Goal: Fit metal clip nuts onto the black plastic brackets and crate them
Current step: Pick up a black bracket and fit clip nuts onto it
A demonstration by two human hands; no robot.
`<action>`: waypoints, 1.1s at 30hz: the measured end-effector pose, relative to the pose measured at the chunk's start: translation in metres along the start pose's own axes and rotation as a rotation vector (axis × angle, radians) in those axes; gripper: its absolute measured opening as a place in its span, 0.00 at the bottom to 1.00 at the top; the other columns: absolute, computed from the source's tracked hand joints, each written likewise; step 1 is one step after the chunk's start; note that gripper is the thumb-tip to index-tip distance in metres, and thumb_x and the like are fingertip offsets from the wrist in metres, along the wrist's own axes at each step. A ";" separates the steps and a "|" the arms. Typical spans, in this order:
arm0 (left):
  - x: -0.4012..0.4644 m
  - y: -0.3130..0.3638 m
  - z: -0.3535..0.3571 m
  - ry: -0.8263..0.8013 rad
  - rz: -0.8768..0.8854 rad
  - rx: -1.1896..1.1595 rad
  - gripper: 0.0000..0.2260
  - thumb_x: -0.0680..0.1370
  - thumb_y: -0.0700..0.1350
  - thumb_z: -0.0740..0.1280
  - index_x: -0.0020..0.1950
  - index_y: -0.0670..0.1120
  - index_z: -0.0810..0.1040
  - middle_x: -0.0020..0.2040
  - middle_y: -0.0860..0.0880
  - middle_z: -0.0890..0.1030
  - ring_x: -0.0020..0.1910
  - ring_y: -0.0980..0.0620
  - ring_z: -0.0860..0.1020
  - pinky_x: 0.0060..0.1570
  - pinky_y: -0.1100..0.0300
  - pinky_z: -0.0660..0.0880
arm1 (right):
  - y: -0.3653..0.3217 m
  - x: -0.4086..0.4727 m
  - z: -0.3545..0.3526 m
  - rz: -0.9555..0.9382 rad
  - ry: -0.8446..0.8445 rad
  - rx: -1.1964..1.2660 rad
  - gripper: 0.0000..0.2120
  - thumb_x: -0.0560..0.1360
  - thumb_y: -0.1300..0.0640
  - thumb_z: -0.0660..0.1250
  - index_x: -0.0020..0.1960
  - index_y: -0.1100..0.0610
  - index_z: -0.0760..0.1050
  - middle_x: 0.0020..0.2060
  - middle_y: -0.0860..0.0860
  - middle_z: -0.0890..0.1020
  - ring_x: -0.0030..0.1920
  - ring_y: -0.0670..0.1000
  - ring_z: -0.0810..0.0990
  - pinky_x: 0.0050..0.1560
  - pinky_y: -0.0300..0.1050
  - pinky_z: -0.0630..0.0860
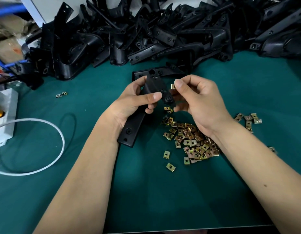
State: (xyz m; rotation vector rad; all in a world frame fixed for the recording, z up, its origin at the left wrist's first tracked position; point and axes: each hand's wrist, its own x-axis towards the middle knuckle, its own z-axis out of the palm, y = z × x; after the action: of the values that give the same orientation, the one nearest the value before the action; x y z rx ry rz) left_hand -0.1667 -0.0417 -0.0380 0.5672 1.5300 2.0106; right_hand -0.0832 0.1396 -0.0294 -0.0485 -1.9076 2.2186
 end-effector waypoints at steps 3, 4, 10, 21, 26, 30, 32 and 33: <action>0.000 0.000 0.000 -0.007 0.003 -0.008 0.14 0.74 0.34 0.71 0.57 0.43 0.74 0.38 0.49 0.79 0.28 0.55 0.72 0.27 0.65 0.69 | 0.000 0.000 -0.001 0.032 0.010 0.033 0.06 0.81 0.61 0.69 0.46 0.59 0.80 0.36 0.52 0.84 0.35 0.49 0.82 0.34 0.40 0.79; 0.000 0.000 0.000 -0.012 0.005 -0.006 0.15 0.73 0.34 0.72 0.57 0.42 0.74 0.38 0.49 0.78 0.28 0.55 0.72 0.27 0.65 0.69 | -0.001 0.000 -0.002 0.038 0.012 0.023 0.05 0.81 0.61 0.69 0.46 0.60 0.80 0.35 0.53 0.84 0.34 0.48 0.81 0.33 0.39 0.77; 0.000 -0.001 0.001 -0.020 0.002 0.001 0.19 0.70 0.39 0.76 0.58 0.42 0.74 0.39 0.48 0.79 0.29 0.55 0.71 0.27 0.64 0.69 | -0.006 0.000 -0.005 0.177 -0.038 0.120 0.06 0.81 0.61 0.69 0.46 0.61 0.80 0.35 0.53 0.81 0.32 0.47 0.78 0.30 0.36 0.73; 0.000 -0.001 0.000 -0.023 0.002 -0.001 0.18 0.69 0.40 0.76 0.55 0.43 0.76 0.39 0.48 0.78 0.29 0.54 0.71 0.27 0.64 0.68 | -0.001 0.002 -0.006 0.109 0.072 0.003 0.07 0.82 0.59 0.68 0.48 0.59 0.83 0.33 0.51 0.82 0.32 0.47 0.76 0.31 0.36 0.71; 0.000 -0.001 0.000 -0.013 -0.009 0.012 0.16 0.71 0.37 0.76 0.56 0.44 0.76 0.39 0.48 0.78 0.29 0.55 0.72 0.27 0.65 0.69 | -0.001 0.002 -0.004 0.087 -0.009 -0.014 0.03 0.80 0.60 0.70 0.50 0.59 0.82 0.30 0.52 0.79 0.29 0.48 0.72 0.29 0.37 0.68; 0.000 0.000 0.000 -0.013 -0.011 0.035 0.13 0.73 0.35 0.73 0.55 0.44 0.76 0.39 0.47 0.77 0.29 0.55 0.72 0.27 0.65 0.69 | 0.000 0.002 -0.004 0.043 -0.021 -0.056 0.02 0.79 0.63 0.71 0.49 0.61 0.83 0.34 0.55 0.81 0.32 0.48 0.76 0.30 0.38 0.71; 0.000 0.000 0.000 -0.020 -0.012 0.025 0.17 0.71 0.37 0.76 0.56 0.43 0.75 0.40 0.45 0.76 0.29 0.54 0.71 0.27 0.64 0.69 | -0.001 0.002 -0.005 0.058 -0.027 -0.047 0.06 0.80 0.67 0.69 0.52 0.61 0.85 0.38 0.56 0.82 0.35 0.47 0.77 0.34 0.37 0.72; 0.000 0.000 0.000 -0.021 -0.014 0.023 0.19 0.69 0.39 0.76 0.57 0.42 0.75 0.41 0.44 0.76 0.29 0.54 0.71 0.27 0.64 0.69 | -0.001 0.003 -0.006 0.074 -0.033 -0.040 0.08 0.80 0.68 0.67 0.54 0.60 0.85 0.39 0.57 0.83 0.37 0.47 0.77 0.36 0.38 0.72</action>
State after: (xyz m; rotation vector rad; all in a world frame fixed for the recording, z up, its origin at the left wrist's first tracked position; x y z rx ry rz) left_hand -0.1666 -0.0414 -0.0383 0.5833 1.5428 1.9730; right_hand -0.0845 0.1459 -0.0292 -0.0913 -1.9986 2.2413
